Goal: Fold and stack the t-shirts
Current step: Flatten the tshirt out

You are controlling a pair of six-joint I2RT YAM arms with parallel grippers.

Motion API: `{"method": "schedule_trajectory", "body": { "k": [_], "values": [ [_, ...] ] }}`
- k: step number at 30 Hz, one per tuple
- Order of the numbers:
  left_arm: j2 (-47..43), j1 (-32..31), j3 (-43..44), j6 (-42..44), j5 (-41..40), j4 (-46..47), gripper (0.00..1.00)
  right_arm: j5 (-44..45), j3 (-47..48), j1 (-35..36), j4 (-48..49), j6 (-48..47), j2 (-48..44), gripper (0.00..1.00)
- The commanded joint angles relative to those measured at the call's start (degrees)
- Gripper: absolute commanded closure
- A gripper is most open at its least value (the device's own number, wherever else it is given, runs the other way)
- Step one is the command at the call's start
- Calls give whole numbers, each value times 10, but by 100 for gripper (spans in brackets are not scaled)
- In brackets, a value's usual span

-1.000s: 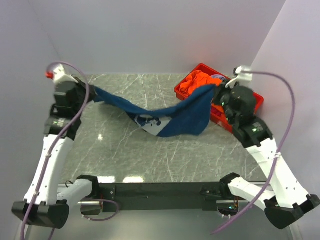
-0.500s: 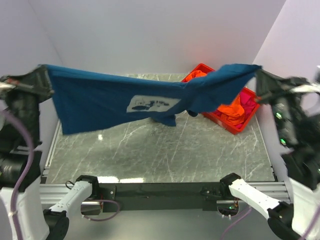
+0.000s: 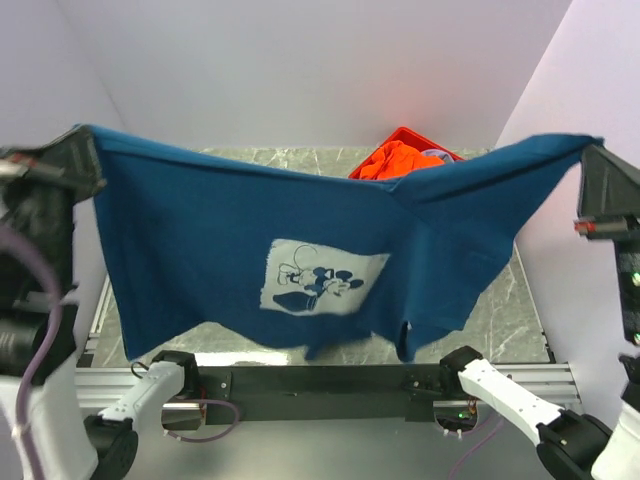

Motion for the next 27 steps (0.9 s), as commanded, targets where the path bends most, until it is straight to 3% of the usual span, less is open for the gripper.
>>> {"method": "schedule_trajectory", "body": {
  "k": [1,7,14,20,27],
  "values": [
    [69,2,-17,27,-3,-3,99,13,0,-4,23,-27,63,100],
    [157,5,-12,46,-5,-2,99,50,-46,-5,74,-38,143,100],
    [206,26,31,57,23,-4,99,32,24,-7,90,-59,262,100],
    [172,29,34,51,51,-1,99,5,66,-7,89,-50,263,100],
    [107,29,21,47,102,-4,99,-33,12,-6,89,-35,181,100]
  ]
}}
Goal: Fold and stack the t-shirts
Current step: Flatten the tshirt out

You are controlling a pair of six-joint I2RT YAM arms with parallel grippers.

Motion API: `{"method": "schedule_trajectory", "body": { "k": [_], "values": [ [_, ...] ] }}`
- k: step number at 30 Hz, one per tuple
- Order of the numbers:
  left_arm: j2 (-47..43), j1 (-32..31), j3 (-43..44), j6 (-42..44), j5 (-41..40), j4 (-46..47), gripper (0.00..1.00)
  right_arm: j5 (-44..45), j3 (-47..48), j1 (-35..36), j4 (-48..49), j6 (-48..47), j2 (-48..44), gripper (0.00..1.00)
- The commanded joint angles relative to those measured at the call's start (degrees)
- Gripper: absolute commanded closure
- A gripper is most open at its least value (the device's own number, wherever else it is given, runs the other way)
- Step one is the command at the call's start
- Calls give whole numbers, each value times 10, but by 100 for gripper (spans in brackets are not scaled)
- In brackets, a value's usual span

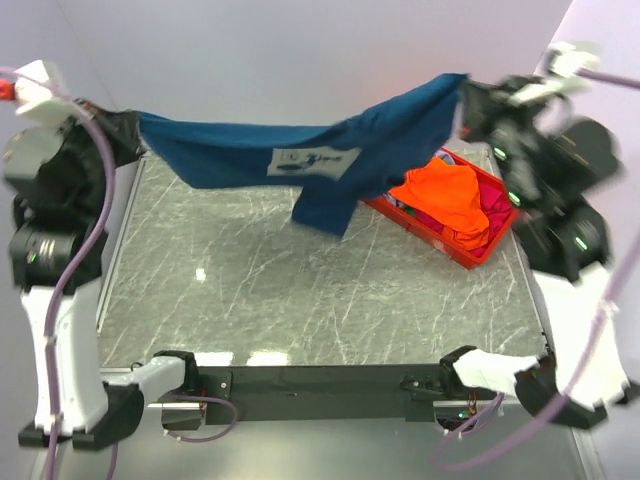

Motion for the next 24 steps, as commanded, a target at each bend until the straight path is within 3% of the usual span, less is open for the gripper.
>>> {"method": "schedule_trajectory", "body": {
  "k": [1,7,13,19,24],
  "values": [
    [-40,3,10,5,34,23,99,-24,-14,-3,43,7,-75,100],
    [-108,3,24,8,56,-10,99,-42,-60,-3,43,23,-172,100],
    [-143,3,98,0,67,-57,99,-53,-9,-3,19,23,-229,100],
    [-152,2,137,-11,66,-74,99,-50,84,-4,-5,12,-208,100],
    [-163,1,54,-23,51,-43,99,-37,99,-4,10,-1,-154,100]
  ]
}}
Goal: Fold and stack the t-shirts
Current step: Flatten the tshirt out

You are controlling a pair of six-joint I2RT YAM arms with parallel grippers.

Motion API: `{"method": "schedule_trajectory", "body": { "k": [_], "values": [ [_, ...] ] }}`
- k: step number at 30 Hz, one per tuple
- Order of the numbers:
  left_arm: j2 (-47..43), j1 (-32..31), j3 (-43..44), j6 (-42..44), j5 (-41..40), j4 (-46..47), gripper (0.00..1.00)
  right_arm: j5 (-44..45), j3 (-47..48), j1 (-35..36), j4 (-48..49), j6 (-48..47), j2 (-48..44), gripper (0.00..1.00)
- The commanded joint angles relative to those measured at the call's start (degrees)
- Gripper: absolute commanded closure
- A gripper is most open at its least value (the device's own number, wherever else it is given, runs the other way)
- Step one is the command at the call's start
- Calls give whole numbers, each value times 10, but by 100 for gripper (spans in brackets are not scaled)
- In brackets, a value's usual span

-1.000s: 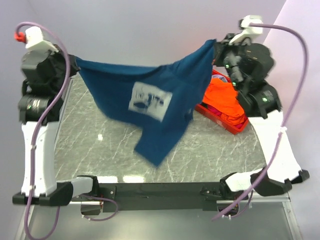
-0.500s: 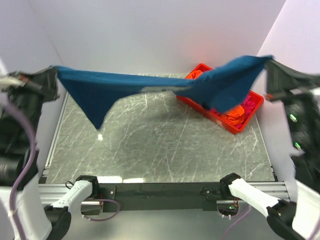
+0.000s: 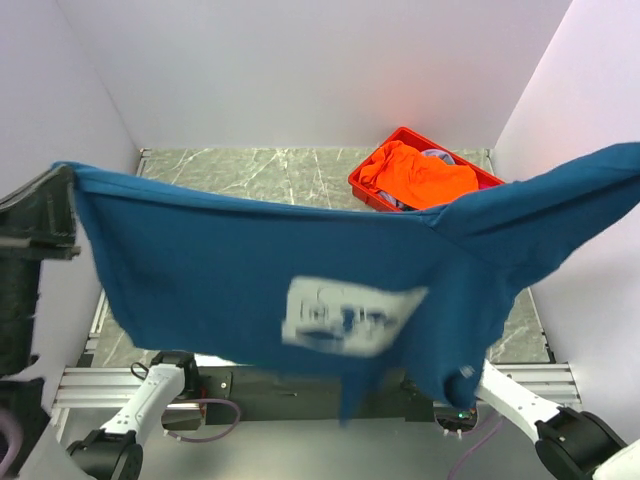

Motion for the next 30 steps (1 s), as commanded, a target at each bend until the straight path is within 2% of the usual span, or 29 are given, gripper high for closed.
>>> {"method": "schedule_trajectory", "body": {
  "k": [1,3,4,5,7,8,11,14,15,17,18,19,20,21,22,23,24,25,26,28,29,30],
  "values": [
    [11,1,-87,-12,-22,23,99,16,-8,-3,14,-18,69,100],
    [11,1,-138,-17,-33,39,99,21,-43,-3,30,-19,89,100],
    [9,1,-199,-23,-47,59,99,21,-66,-3,41,-18,91,100],
    [6,1,-231,-27,-60,72,99,20,-131,-3,79,-14,91,100],
    [7,1,-319,-42,-84,90,99,13,-202,-3,120,-6,92,100],
    [13,1,-345,-48,-125,101,99,10,-268,-3,160,3,94,100],
    [37,2,-451,-75,-208,143,99,-3,-373,-2,222,22,138,100],
    [93,6,-530,-113,-276,175,99,-26,-411,-3,309,41,237,100],
    [114,8,-542,-119,-293,175,97,-30,-404,-2,315,46,309,100],
    [182,15,-561,-135,-317,176,86,-26,-347,-3,296,52,392,100],
    [205,16,-565,-136,-329,185,64,-18,-319,-2,278,51,479,100],
    [250,18,-562,-135,-335,187,47,-7,-286,-3,256,51,522,100],
    [270,22,-555,-137,-341,182,32,10,-211,-3,205,53,563,100],
    [288,23,-546,-136,-349,181,12,19,-168,-2,173,52,640,100],
    [308,23,-543,-129,-344,184,3,22,-129,-2,146,49,675,100],
    [312,22,-540,-126,-342,186,1,32,-71,-2,117,44,703,100],
    [312,22,-544,-125,-340,189,1,37,-50,-2,108,43,744,91],
    [302,23,-547,-120,-337,202,1,42,-33,-2,99,45,761,76],
    [294,23,-552,-118,-334,210,1,47,-11,-2,84,45,773,46],
    [269,22,-565,-108,-317,223,1,58,-21,-2,92,46,777,32],
    [261,21,-568,-108,-309,232,1,58,-64,-2,106,47,767,21],
    [254,19,-575,-108,-301,239,1,53,-90,-2,144,48,739,18]
  ]
}}
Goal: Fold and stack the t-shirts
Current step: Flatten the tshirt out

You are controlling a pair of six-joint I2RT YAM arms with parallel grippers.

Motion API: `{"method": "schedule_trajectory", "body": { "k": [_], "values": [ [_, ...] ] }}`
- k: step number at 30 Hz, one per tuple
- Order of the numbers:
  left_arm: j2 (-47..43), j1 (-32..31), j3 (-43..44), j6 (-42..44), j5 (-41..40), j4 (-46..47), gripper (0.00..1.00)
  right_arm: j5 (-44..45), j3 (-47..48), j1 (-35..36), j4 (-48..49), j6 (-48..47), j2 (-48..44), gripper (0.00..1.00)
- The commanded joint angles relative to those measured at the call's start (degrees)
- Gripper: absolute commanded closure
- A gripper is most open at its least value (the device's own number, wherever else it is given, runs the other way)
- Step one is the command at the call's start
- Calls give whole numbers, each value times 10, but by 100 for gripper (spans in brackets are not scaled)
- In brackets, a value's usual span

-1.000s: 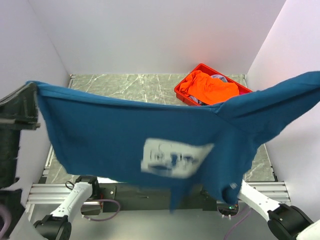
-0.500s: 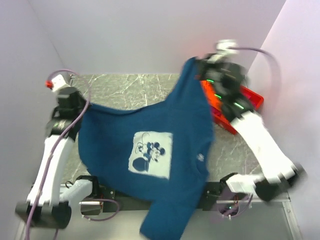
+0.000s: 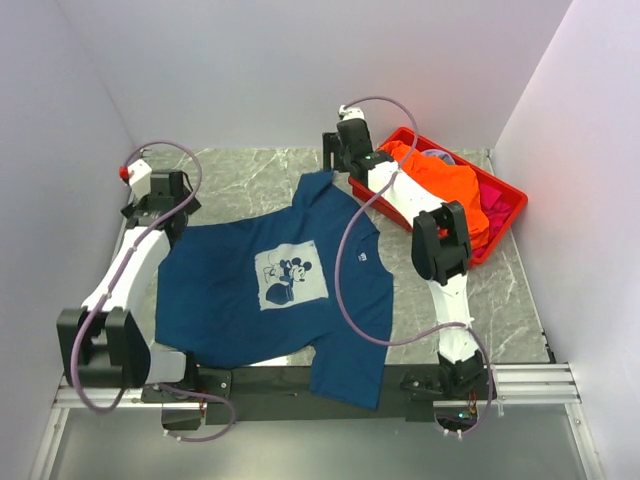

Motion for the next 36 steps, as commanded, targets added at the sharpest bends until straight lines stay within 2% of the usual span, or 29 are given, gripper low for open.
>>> {"method": "schedule_trajectory", "body": {
  "k": [1,6,12,19,24,36],
  "values": [
    [-51,-3,-12,8,17,58,1,21,-36,-1,57,1,-83,15],
    [-45,-25,-22,11,73,73,1,2,-113,4,77,-6,-139,14],
    [-47,-31,-83,3,170,115,1,-55,-191,35,55,24,-173,19],
    [-10,-31,-131,-6,285,171,1,-157,-371,40,118,97,-239,22],
    [28,-31,-133,-10,322,200,1,-141,-392,57,96,96,-239,24],
    [177,7,-83,4,389,226,1,-49,-331,103,2,110,-166,27]
  ]
}}
